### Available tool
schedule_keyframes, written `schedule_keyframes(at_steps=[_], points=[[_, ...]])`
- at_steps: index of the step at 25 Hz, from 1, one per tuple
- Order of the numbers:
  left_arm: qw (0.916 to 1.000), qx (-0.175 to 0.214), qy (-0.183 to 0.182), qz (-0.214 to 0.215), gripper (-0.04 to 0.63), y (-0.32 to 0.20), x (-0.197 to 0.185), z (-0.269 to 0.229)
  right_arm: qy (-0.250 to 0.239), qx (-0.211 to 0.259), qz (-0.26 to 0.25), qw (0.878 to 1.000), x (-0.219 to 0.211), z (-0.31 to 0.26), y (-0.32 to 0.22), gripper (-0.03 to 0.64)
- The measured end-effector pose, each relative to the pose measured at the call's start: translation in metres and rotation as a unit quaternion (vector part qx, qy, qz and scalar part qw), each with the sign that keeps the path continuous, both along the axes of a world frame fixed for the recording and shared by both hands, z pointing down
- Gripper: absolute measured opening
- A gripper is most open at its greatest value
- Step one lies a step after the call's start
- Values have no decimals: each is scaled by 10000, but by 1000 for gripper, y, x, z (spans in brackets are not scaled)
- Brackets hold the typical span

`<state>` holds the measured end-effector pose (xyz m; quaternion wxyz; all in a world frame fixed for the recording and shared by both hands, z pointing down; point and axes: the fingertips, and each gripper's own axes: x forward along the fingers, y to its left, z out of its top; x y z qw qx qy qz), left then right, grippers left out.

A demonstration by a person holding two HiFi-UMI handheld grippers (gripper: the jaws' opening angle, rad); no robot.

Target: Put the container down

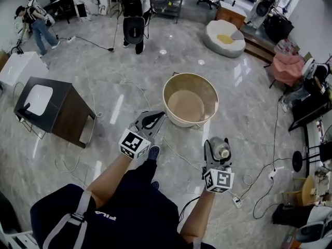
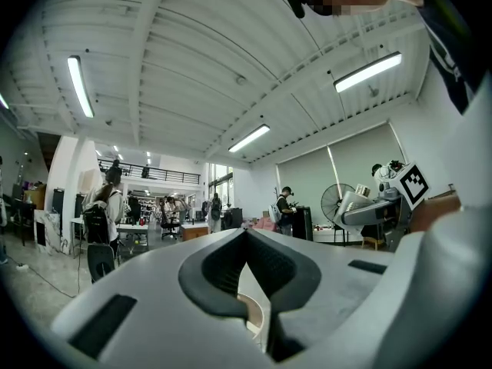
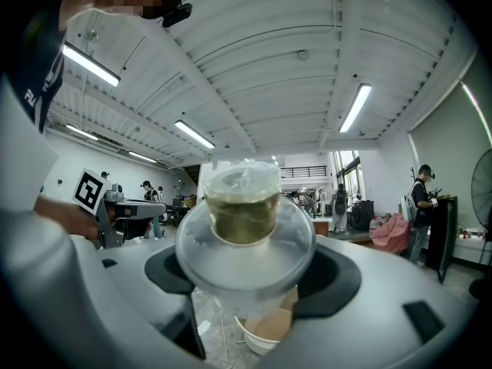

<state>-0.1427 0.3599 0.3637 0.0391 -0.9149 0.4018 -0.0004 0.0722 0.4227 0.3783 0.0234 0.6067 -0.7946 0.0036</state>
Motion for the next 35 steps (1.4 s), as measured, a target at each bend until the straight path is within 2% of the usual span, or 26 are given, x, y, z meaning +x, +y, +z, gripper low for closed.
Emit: schedule_keyframes(at_steps=[7, 15, 28, 35], points=[[10000, 76, 23, -14, 25, -26, 10, -1, 37, 58, -12, 10000, 6, -4, -24, 342], [10000, -15, 32, 2, 25, -80, 21, 5, 26, -50, 24, 10000, 18, 4, -79, 342], [9995, -8, 299, -50, 25, -226, 23, -20, 189, -67, -72, 9998, 18, -21, -226, 342], [9995, 41, 298, 125, 25, -307, 26, -26, 204, -27, 10, 9998, 14, -28, -302, 342]])
